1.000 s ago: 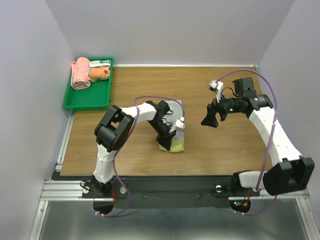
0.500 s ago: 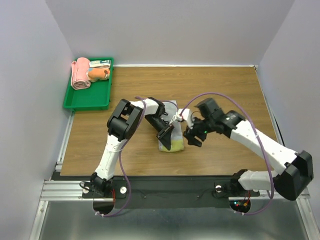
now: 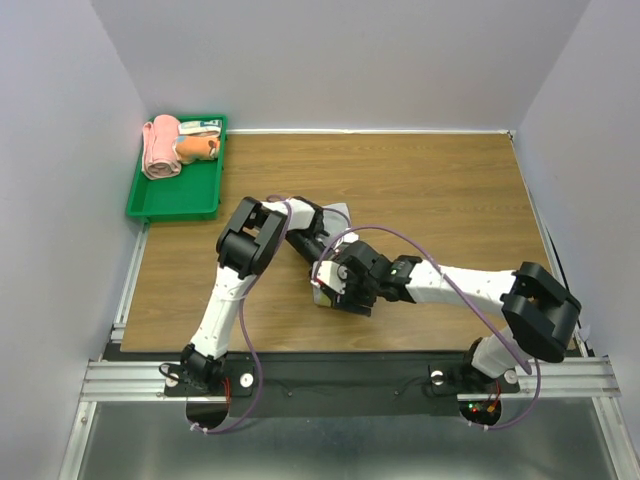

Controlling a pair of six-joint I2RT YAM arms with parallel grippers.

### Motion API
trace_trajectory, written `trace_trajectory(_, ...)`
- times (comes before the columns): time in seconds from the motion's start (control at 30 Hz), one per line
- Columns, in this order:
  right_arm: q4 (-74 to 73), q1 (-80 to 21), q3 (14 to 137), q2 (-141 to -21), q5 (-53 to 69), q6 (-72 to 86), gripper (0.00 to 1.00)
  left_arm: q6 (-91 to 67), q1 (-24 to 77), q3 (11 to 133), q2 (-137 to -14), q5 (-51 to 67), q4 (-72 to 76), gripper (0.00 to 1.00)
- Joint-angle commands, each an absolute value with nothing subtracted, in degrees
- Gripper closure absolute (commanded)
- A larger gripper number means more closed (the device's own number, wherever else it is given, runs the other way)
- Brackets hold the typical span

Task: Roll the towels
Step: Roll the towel

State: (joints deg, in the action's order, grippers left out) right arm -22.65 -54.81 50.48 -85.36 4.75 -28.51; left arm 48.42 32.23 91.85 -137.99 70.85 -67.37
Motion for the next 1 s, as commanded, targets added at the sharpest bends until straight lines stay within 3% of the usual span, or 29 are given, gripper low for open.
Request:
trace_trajectory(0.0,-13.19,-56.95,49.75,-87.62,3.25,-30.23,0.31,52.65,30.33,90.53,-140.98,60.91,-62.4,0.9)
trace_trajectory(0.07,-11.79,-57.57,49.57,-89.2,3.86,-29.97,0.33,52.47,29.62,90.53,-141.06,60.82,-62.4,0.9)
trace_trajectory(0.17,-10.38,-58.45,49.13,-92.36,5.01,-30.23,0.47,52.56,29.01,89.74,-140.54,60.64,-61.79,0.9)
trace_trajectory(0.2,-10.28,-58.36,49.04,-93.07,5.79,-30.32,0.6,52.21,28.74,89.48,-140.28,60.64,-61.44,0.9)
trace_trajectory(0.27,-10.2,-58.45,48.96,-94.3,7.02,-30.06,0.72,51.51,28.39,88.68,-138.79,60.47,-59.34,0.89)
trace_trajectory(0.33,-10.28,-58.36,48.52,-94.66,10.62,-28.66,0.96,49.23,27.51,85.8,-135.55,59.86,-55.23,0.8)
trace_trajectory(0.37,-10.28,-58.45,48.52,-94.57,11.68,-28.65,0.99,48.26,27.51,85.78,-134.05,59.51,-53.54,0.77)
trace_trajectory(0.47,-11.24,-57.57,48.25,-93.61,16.25,-26.29,0.99,45.18,26.72,80.44,-127.39,59.06,-47.58,0.69)
trace_trajectory(0.7,-19.06,-49.93,51.32,-95.8,30.39,-24.18,0.99,40.0,23.82,73.58,-113.39,53.18,-38.94,0.61)
trace_trajectory(0.77,-20.38,-49.22,51.94,-96.32,32.16,-23.47,1.0,39.55,22.15,72.17,-109.45,52.47,-37.28,0.33)
trace_trajectory(0.97,-23.9,-46.68,55.19,-98.96,39.89,-21.01,0.99,37.62,13.2,69.0,-100.04,52.12,-32.27,0.3)
